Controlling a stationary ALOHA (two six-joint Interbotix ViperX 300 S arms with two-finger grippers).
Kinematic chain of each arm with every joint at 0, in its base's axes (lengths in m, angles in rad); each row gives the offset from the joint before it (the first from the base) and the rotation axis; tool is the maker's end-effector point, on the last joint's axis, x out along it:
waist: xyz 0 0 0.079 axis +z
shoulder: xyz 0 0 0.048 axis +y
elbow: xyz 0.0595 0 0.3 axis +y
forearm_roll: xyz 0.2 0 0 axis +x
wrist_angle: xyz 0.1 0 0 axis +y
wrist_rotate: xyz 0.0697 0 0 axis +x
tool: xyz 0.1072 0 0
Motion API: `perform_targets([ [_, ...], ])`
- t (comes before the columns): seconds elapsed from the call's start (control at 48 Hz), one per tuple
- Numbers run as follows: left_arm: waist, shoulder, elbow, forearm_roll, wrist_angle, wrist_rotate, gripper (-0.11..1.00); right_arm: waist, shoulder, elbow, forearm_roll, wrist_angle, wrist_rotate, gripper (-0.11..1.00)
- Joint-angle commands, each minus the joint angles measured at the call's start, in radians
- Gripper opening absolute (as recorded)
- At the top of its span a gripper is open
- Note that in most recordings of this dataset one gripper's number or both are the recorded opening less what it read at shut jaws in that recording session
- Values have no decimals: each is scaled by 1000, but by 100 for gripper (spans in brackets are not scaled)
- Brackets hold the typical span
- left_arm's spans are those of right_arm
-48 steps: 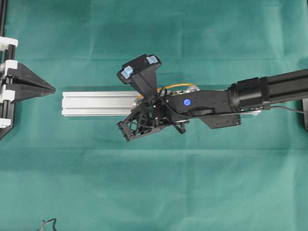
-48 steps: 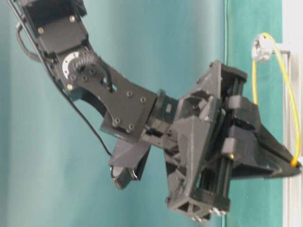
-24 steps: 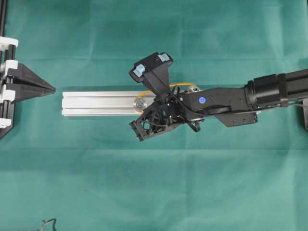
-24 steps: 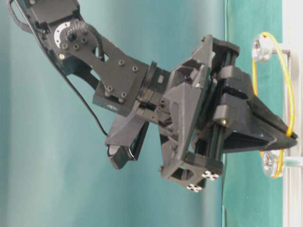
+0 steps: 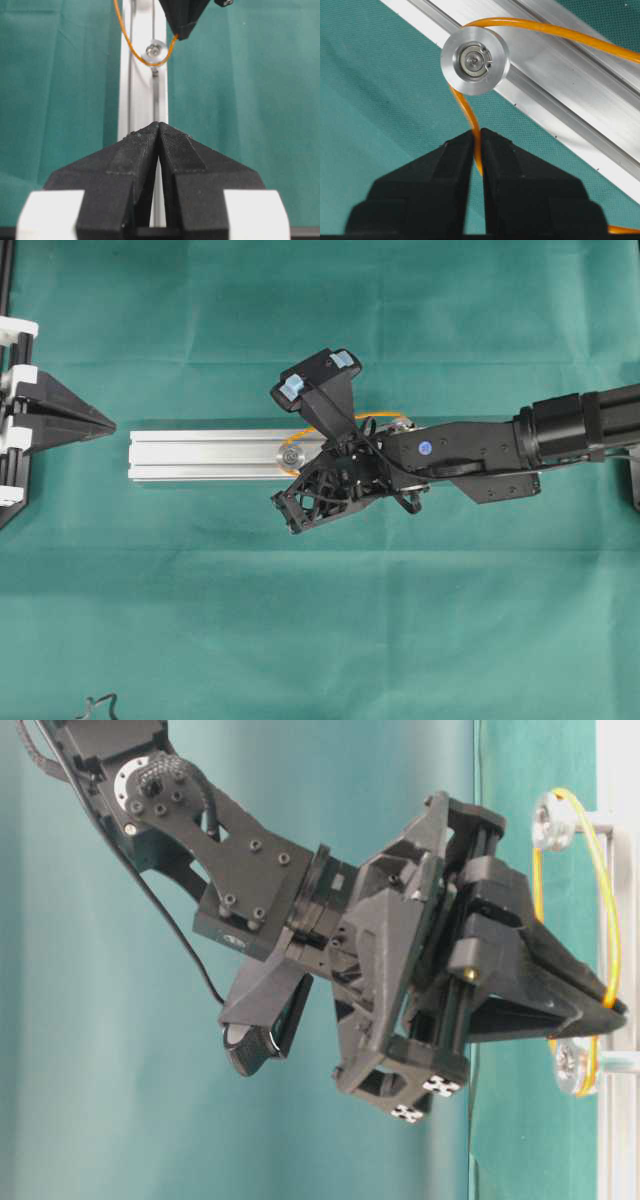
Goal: Hook the rubber onto the shaft.
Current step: 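Pull the band past the left peg and lower it around the peg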
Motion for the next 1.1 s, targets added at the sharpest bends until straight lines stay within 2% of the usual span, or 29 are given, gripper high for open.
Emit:
perform_targets([
  [0.0,-2,6,-32,2,-3,0,0,0,-44,-9,-5,-3,-2,27],
  [0.166,-2,8,-32,2,-3,0,0,0,-44,-9,-5,-2,-2,77],
  [0.25,-2,8,-32,2,-3,0,0,2,-44,-9,-6,-2,-2,93],
  [0.458,-2,8,-32,2,-3,0,0,2,-44,-9,-11,-2,-2,88],
  [1.082,-2,6,-32,2,-3,0,0,-2,-100,-9,-14,20,-26,88],
])
